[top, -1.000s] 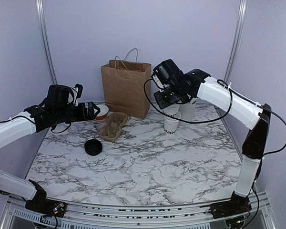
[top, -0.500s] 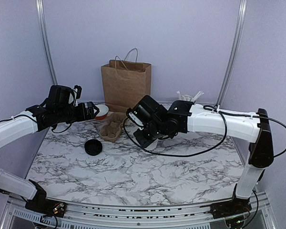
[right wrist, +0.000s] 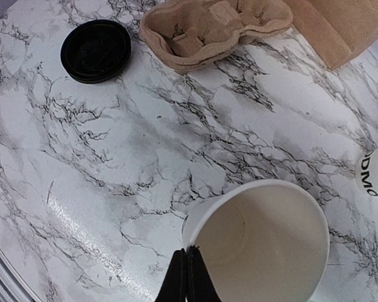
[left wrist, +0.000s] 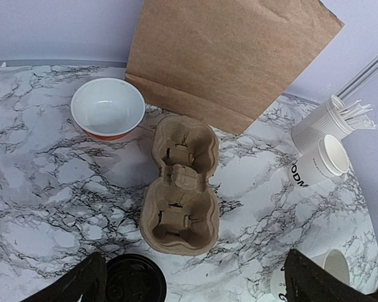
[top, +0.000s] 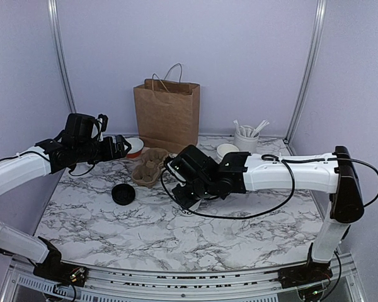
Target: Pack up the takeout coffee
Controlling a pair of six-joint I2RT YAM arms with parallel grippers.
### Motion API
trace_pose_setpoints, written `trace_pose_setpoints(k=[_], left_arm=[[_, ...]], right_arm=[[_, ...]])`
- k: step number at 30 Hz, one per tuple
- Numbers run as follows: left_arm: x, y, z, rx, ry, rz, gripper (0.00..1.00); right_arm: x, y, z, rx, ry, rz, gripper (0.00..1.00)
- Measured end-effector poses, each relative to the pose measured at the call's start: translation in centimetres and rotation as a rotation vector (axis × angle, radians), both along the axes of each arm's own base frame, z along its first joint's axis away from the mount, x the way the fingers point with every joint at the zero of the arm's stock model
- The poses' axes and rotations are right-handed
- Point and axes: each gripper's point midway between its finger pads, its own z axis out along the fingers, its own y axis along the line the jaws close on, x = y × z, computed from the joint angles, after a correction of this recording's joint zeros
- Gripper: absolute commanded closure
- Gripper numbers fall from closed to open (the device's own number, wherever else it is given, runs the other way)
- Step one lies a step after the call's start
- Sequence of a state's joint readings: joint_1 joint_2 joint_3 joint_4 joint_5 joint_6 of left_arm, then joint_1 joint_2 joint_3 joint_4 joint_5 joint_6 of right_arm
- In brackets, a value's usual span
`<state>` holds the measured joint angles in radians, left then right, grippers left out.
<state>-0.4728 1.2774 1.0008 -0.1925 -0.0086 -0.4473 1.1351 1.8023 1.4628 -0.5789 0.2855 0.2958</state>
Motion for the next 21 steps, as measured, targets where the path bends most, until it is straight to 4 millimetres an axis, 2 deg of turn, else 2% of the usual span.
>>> trace_pose_setpoints(k=[11,21], left_arm=[[-0.4,0.3,-1.5,0.008,0.034,0.007,0.01],[-0.5,0.5,-2.1,0.011,0.048,0.013,0.01]], right_arm=[[-0.3,0.4,-0.2,0.028,0.023,0.001,0.92],[-0.8,0.8,-0.2,0.035,0.04,0.021,0.88]])
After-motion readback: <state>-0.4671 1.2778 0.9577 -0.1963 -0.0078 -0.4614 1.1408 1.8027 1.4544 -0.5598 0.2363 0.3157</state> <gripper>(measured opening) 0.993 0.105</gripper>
